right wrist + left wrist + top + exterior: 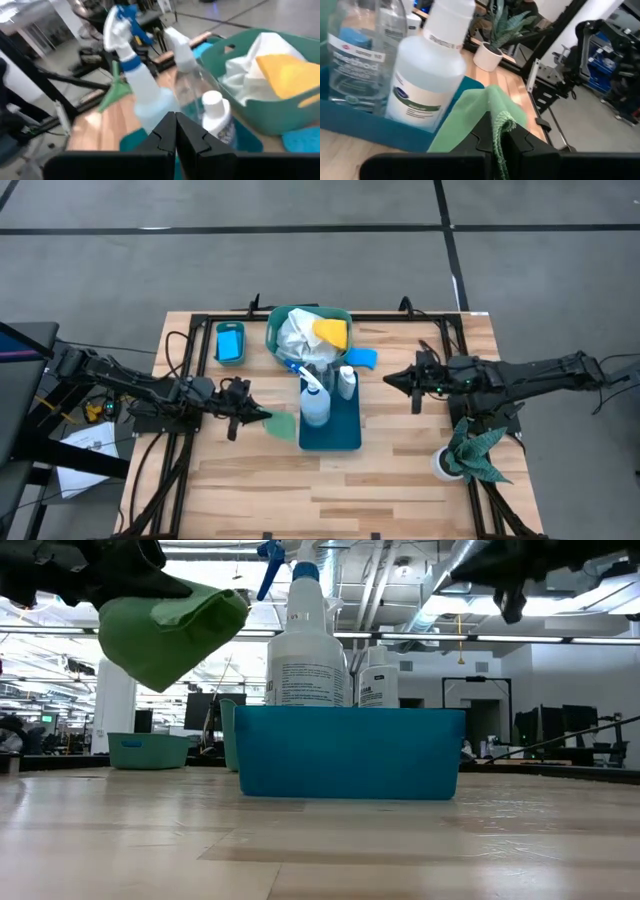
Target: Pick & Place Kitchen Items
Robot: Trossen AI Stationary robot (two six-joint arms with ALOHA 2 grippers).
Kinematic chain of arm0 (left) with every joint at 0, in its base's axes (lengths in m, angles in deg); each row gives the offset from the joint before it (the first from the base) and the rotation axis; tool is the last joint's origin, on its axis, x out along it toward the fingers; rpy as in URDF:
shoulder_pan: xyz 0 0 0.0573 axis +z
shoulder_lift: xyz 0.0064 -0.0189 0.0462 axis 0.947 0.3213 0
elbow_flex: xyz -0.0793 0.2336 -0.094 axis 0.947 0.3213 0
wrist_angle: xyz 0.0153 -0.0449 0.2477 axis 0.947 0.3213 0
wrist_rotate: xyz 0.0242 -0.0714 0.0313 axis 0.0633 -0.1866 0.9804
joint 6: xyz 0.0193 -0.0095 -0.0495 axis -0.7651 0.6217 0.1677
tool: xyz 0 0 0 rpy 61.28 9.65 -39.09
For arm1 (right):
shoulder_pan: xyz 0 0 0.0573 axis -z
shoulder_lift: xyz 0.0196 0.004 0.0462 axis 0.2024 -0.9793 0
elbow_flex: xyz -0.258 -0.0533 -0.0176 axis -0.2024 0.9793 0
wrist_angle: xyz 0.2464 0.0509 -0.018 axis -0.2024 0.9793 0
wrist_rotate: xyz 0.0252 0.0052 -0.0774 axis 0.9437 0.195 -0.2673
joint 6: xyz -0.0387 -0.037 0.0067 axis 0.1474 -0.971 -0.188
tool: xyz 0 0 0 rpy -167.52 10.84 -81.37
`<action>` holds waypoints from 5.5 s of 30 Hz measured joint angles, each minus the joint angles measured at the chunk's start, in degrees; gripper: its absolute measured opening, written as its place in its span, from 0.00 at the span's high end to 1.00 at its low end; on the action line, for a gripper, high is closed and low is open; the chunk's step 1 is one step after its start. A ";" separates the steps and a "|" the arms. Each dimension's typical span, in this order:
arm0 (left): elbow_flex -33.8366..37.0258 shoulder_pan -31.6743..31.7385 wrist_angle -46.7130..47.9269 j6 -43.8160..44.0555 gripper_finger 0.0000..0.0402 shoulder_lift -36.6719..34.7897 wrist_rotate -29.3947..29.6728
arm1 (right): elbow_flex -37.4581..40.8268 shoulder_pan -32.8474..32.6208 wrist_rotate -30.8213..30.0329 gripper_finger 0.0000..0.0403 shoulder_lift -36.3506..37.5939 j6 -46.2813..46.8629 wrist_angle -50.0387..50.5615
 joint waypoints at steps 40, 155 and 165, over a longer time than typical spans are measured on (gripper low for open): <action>-3.22 -0.09 7.44 -9.06 1.00 -12.46 30.97 | 1.14 -20.15 -26.46 1.00 20.53 19.13 38.91; -30.53 47.47 -6.30 -12.05 1.00 54.29 -12.88 | 1.12 -21.92 -31.22 1.00 20.51 27.04 39.03; -30.51 47.41 -12.50 -10.46 0.94 54.29 -12.79 | 1.12 -21.92 -31.18 1.00 20.51 27.04 39.03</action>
